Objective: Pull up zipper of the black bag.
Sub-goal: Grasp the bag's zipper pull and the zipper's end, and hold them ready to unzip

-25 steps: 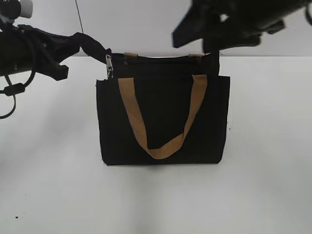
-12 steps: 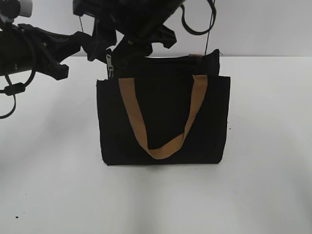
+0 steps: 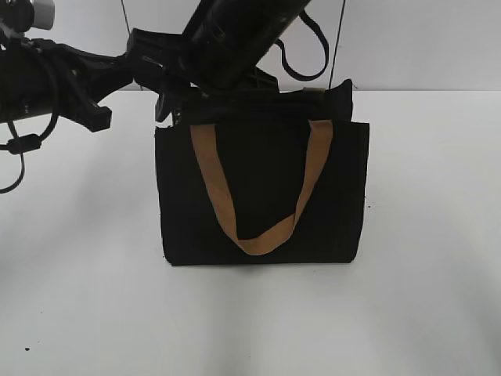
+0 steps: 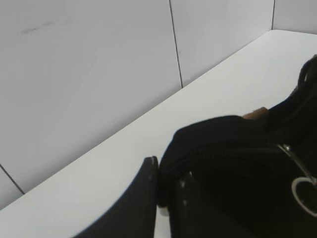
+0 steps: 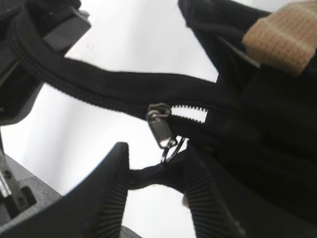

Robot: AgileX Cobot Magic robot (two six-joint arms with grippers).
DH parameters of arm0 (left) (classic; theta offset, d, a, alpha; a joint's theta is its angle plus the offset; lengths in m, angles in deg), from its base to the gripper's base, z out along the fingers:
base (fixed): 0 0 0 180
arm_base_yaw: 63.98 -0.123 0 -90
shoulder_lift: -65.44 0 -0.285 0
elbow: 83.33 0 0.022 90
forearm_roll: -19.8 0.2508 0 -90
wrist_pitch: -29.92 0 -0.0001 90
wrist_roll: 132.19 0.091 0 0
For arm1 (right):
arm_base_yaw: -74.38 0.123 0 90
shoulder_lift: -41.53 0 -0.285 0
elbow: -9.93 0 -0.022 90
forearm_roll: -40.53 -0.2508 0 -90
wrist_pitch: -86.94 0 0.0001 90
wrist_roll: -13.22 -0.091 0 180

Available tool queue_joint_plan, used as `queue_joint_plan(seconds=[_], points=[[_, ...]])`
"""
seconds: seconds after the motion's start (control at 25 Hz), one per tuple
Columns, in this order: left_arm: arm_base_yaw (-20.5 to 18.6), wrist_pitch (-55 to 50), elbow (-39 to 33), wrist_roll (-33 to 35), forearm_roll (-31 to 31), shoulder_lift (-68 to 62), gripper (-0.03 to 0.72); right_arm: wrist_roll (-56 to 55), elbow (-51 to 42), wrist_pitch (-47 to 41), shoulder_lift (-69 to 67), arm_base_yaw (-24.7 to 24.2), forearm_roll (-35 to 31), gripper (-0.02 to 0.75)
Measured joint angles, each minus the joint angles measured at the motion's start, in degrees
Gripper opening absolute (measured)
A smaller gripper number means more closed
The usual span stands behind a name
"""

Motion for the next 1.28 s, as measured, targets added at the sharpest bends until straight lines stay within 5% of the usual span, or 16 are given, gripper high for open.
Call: queue_joint_plan(seconds=[0.44,0.84,1.28], points=[[0.0,1.7,0.0,0.0,0.2,0.0,0.032,-8.8,0.1,3.1,-1.6,0.0,2.8,0.235],[0.0,2.6,0.0,-0.1,-1.1,0.0,0.032,-10.2,0.3,-1.4,-1.6,0.8,1.7,0.238],[1.3,3.0,0.0,-0.2,-1.3,0.0,0.032,-13.2,0.2,4.2,-1.7,1.1,2.9,0.239]])
